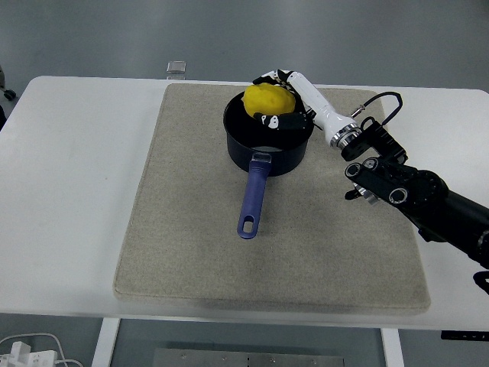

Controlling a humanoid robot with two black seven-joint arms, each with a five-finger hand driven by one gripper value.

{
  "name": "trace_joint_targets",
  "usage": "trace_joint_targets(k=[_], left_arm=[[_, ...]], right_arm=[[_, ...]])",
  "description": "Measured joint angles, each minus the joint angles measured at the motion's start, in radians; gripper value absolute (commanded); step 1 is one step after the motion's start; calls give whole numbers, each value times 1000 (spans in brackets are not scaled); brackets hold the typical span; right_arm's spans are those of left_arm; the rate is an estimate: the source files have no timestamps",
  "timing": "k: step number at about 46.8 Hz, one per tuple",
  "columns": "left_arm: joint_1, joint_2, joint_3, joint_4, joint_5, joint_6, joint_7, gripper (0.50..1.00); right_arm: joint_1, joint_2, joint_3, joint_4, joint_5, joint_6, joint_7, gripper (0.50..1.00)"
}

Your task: Put the potato in the blue pot

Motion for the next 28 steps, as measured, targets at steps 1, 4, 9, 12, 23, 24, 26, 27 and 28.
trace_joint_targets(k=[1,4,9,12,23,24,26,27,28], left_arm=[[0,0,0,0,0,0,0,994],[0,0,0,0,0,0,0,994],[0,0,0,0,0,0,0,992],[0,0,0,0,0,0,0,992],[0,0,0,0,0,0,-1,994],[0,0,0,0,0,0,0,992],[0,0,0,0,0,0,0,994],[0,0,0,0,0,0,-1,994],[0,0,0,0,0,0,0,994]], right_arm=[[0,0,0,0,0,0,0,921],[0,0,0,0,0,0,0,921],[-1,0,1,1,0,0,0,921],[-1,-1,2,3,1,-1,1,921],[-8,-10,154,10,41,6,-11,921],[-12,-10,173,10,54,9,-13,921],[-20,-11,214,11,98,11,-19,921],[-22,-11,229,11,122,12,-23,921],[-23,-11,242,11,147,12,-29,921]])
